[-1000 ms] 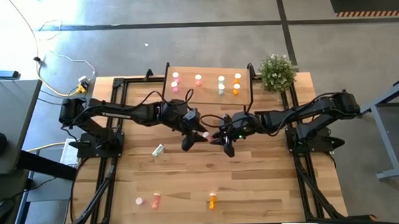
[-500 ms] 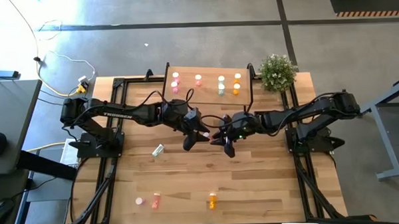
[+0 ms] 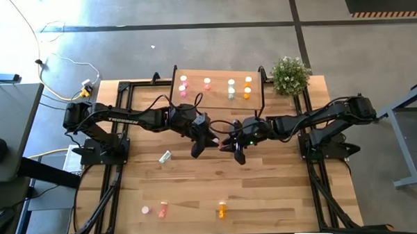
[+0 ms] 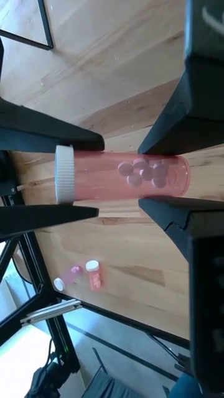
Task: Pick and place medicine bottles onto shelf by color
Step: Put the top pink pill bottle aligned with the other pink pill bottle on the shelf
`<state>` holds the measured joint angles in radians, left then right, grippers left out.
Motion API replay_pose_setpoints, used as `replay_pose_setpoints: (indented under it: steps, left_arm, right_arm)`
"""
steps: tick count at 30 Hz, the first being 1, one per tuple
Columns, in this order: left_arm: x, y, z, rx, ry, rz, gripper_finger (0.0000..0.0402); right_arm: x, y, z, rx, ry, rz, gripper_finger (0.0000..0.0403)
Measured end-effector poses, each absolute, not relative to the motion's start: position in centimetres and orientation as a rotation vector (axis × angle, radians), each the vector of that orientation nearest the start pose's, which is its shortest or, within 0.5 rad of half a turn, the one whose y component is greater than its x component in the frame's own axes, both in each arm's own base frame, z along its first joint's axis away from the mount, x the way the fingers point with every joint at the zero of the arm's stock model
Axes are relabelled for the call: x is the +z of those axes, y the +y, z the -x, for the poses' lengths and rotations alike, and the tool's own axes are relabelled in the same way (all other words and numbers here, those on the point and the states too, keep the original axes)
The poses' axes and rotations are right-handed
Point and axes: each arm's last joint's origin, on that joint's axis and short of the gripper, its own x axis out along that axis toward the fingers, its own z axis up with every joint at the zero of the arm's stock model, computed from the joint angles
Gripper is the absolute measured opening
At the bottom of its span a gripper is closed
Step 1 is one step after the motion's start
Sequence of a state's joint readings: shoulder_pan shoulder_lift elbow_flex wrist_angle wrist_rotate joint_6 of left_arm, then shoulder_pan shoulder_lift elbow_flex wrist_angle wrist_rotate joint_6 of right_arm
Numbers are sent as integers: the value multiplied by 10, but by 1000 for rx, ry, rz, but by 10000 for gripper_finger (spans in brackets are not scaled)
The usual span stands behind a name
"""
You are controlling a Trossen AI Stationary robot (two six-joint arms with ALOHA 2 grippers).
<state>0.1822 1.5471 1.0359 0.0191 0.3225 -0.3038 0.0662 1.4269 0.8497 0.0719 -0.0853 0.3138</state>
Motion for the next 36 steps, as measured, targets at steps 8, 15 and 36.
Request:
replay_pose_setpoints:
  steps: [8, 15, 36]
  left_arm:
    - [255, 53, -337, -64, 495, 420, 112]
    - [255, 53, -337, -65, 495, 420, 113]
    - [248, 66, -330, -24, 567, 407, 113]
  right_arm:
    - [235, 22, -304, 67, 525, -311, 85]
    - [235, 22, -304, 63, 524, -310, 89]
    - [238, 11, -302, -27, 512, -462, 227]
